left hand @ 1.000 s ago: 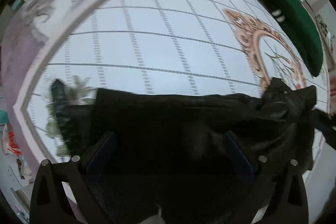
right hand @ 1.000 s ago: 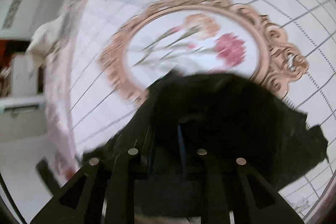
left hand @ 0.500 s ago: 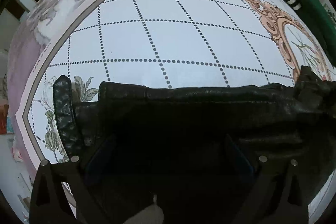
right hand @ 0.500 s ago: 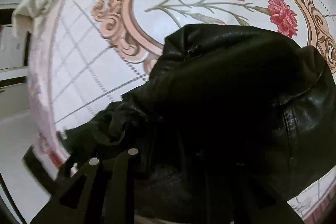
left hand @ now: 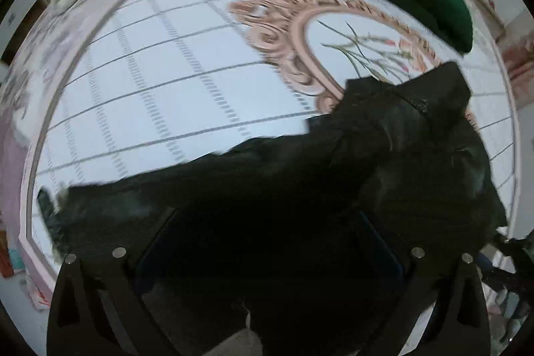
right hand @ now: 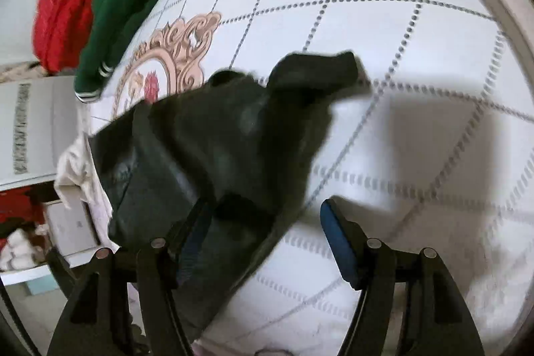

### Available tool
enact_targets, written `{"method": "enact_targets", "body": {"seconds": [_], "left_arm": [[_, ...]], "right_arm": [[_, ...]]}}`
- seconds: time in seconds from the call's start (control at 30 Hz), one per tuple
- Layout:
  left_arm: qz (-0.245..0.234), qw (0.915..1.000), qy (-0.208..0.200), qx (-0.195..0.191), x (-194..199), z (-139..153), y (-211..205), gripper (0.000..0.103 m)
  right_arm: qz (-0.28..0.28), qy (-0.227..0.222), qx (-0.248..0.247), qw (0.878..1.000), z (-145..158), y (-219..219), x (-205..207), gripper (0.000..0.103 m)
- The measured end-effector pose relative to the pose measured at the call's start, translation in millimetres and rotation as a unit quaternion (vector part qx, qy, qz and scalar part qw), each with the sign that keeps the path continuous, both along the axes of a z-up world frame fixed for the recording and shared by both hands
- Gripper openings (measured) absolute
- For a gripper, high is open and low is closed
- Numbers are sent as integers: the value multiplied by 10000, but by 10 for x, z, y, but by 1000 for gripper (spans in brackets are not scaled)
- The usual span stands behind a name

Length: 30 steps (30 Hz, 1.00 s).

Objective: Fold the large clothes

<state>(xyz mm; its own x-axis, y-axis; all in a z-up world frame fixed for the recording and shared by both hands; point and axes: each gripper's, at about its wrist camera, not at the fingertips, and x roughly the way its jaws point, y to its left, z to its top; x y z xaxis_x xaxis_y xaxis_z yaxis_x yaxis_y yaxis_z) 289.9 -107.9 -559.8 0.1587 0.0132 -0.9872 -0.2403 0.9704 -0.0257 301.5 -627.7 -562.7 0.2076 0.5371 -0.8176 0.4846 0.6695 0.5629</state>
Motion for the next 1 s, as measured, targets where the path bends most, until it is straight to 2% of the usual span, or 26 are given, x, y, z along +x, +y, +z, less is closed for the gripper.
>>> {"method": "enact_targets", "body": {"seconds": [0.03,0.07,0.13,0.2,0.23,0.27,0.33,0.43,0.53,0.6,0.63,0.67,0.7,0.73,0.8,0.83,0.9,0.93,1.0], "left_arm": [[-81,9998,133,110,81,-106,-39,103],[-81,9997,202,85,146,-167,-36,103],[2,9998,176,-97,208,-186,27,103],[44,9999,89,-120,223,-166,91,103],[78,9999,60,-90,227,-159,126,103],[139,9999,33,-57,236,-157,164,103],[281,9995,56,-141,267,-178,248,103],[244,9994,124,-214,294,-195,274,103],[195,9994,124,-249,350,-240,284,103],[197,9993,141,-284,354,-250,296,103],[198,9992,151,-313,305,-233,320,103],[179,9992,157,-334,224,-197,366,103],[151,9992,159,-324,231,-195,361,103],[128,9993,157,-302,238,-194,358,103],[142,9992,153,-343,246,-207,363,103],[171,9991,145,-365,246,-209,380,103],[215,9990,105,-384,246,-208,415,103],[252,9990,65,-371,240,-212,442,103],[357,9987,5,-354,217,-233,515,103]], "right_arm": [[61,-237,374,9990,-98,4,67,70],[93,-361,550,9978,-150,6,124,70],[136,-649,994,9928,-260,58,276,71],[30,-820,1190,9895,-350,132,422,71],[-40,-934,1306,9870,-365,157,499,65],[-47,-963,1300,9868,-357,164,552,46],[-89,-964,1277,9871,-356,200,621,26],[-260,-1160,1523,9812,-185,160,591,17],[-257,-1463,2218,9637,41,179,516,16],[-61,-1430,2379,9607,52,227,499,23],[-45,-1323,2351,9629,-3,198,490,42],[-36,-1196,2295,9659,-103,174,504,70],[-30,-1074,2244,9686,-229,159,533,79],[-15,-986,2317,9678,-366,162,568,82],[79,-1026,2497,9628,-489,186,633,81],[252,-1110,2497,9616,-465,242,713,85],[700,-1211,2247,9643,-407,370,797,86],[809,-1213,2146,9658,-404,429,841,83],[792,-1186,2041,9685,-376,438,823,48]]}}
